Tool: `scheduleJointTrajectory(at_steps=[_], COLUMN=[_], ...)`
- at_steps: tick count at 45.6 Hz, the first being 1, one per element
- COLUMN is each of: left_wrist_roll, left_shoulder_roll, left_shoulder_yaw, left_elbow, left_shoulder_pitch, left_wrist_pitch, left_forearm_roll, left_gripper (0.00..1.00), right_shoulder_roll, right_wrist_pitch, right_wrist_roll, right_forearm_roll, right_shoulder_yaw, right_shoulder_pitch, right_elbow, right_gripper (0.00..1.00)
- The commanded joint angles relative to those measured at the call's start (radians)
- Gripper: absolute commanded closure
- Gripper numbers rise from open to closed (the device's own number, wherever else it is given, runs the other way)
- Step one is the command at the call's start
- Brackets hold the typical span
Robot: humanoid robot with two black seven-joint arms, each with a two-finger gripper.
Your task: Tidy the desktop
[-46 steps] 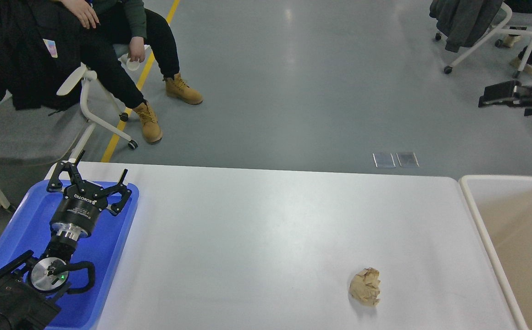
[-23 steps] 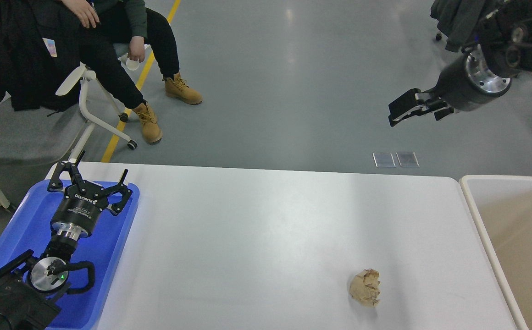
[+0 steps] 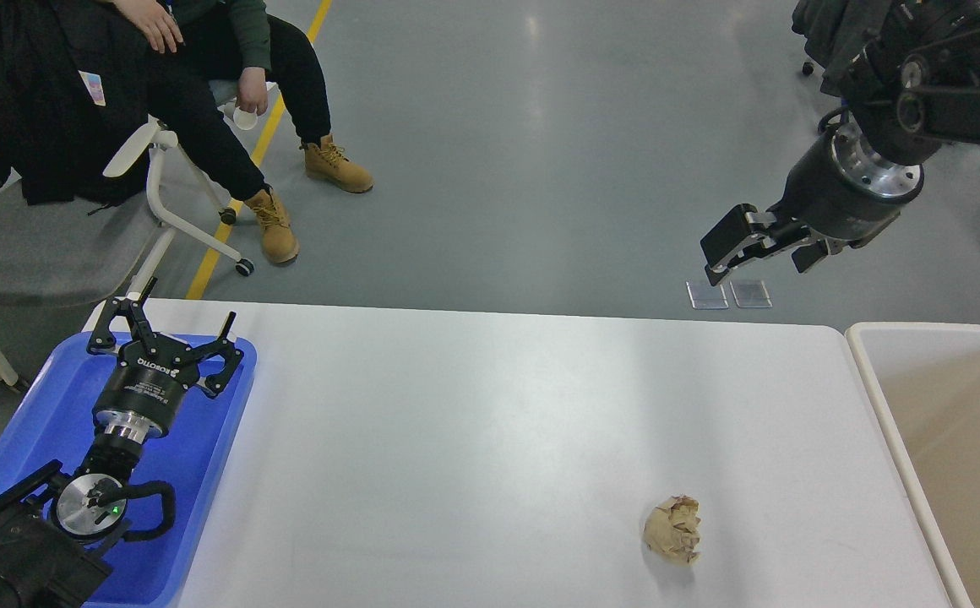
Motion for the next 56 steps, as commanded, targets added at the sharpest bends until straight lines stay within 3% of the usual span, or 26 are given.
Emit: scheduleJointTrajectory(at_steps=[1, 56], left_wrist_roll=[0.0, -0.002], left_shoulder_roll=[0.0, 0.001], left_shoulder_yaw=[0.0, 0.0], left_elbow=[0.0, 0.0], left_shoulder_pitch=[0.0, 0.0], left_wrist_pitch=[0.0, 0.0], left_forearm_roll=[0.0, 0.0], left_gripper=[0.01, 0.01], right_shoulder_roll=[0.005, 0.008], right_wrist_pitch=[0.059, 0.063], right_wrist_roll=[-0.002, -0.002], right_forearm_roll=[0.023, 0.016], right_shoulder_yaw=[-0.097, -0.12], right_shoulder_pitch=[0.01, 0.004], right_elbow=[0.043, 0.078], right_gripper=[0.0, 0.0])
